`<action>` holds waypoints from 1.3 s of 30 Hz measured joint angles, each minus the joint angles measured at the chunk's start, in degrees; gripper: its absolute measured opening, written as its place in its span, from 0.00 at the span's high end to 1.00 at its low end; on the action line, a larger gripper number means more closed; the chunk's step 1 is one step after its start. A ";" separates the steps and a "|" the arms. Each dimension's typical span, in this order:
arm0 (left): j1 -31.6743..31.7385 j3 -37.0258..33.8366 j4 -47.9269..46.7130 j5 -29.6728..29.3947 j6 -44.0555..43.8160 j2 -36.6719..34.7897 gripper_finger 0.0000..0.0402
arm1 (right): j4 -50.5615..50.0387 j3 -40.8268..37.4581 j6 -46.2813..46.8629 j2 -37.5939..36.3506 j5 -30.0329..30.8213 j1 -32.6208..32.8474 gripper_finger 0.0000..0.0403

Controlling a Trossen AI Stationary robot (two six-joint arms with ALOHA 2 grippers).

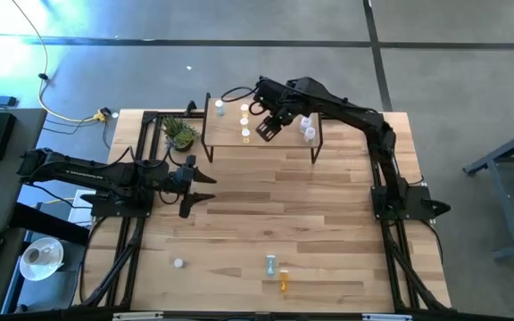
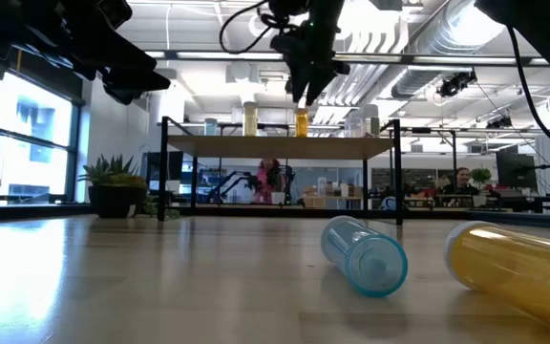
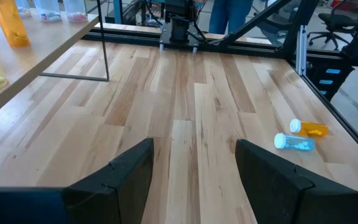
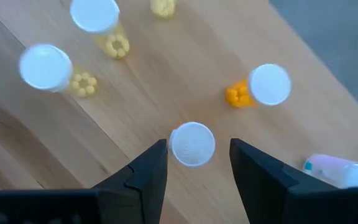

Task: Pick and place medicine bottles onto shelf by color
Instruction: Put the left blue pill bottle on the shelf aligned with the blue pill bottle

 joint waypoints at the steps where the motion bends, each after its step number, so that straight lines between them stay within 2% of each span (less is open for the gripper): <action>1: 0.01 0.00 -0.01 0.00 -0.02 0.00 0.46 | -0.67 1.00 0.00 0.00 0.00 0.00 0.59; 4: 0.01 0.00 -0.01 0.01 -0.12 -0.01 0.46 | -1.38 3.87 0.52 -0.04 0.04 0.11 0.59; 11: -0.03 0.00 -1.43 1.04 -2.57 -0.01 0.46 | -4.38 3.31 1.06 -1.85 -0.36 2.04 0.59; 19: -0.03 0.00 -1.58 6.52 -5.97 -0.39 0.46 | -10.99 3.06 0.01 -2.10 3.99 8.60 0.59; 24: -0.72 2.08 -2.81 7.93 -10.54 -0.87 0.46 | -10.50 1.34 -0.25 -2.66 5.01 13.50 0.59; 30: -6.05 3.53 -3.31 7.38 -11.69 -0.87 0.46 | -10.54 1.19 -0.39 -2.73 5.34 20.15 0.59; 35: -12.06 4.93 -3.31 6.87 -13.16 -0.87 0.46 | -10.54 1.19 -0.22 -2.73 12.35 26.03 0.59; 39: -17.40 5.31 -3.33 3.85 -15.27 -0.87 0.46 | -10.54 1.19 1.25 -2.71 12.92 29.60 0.59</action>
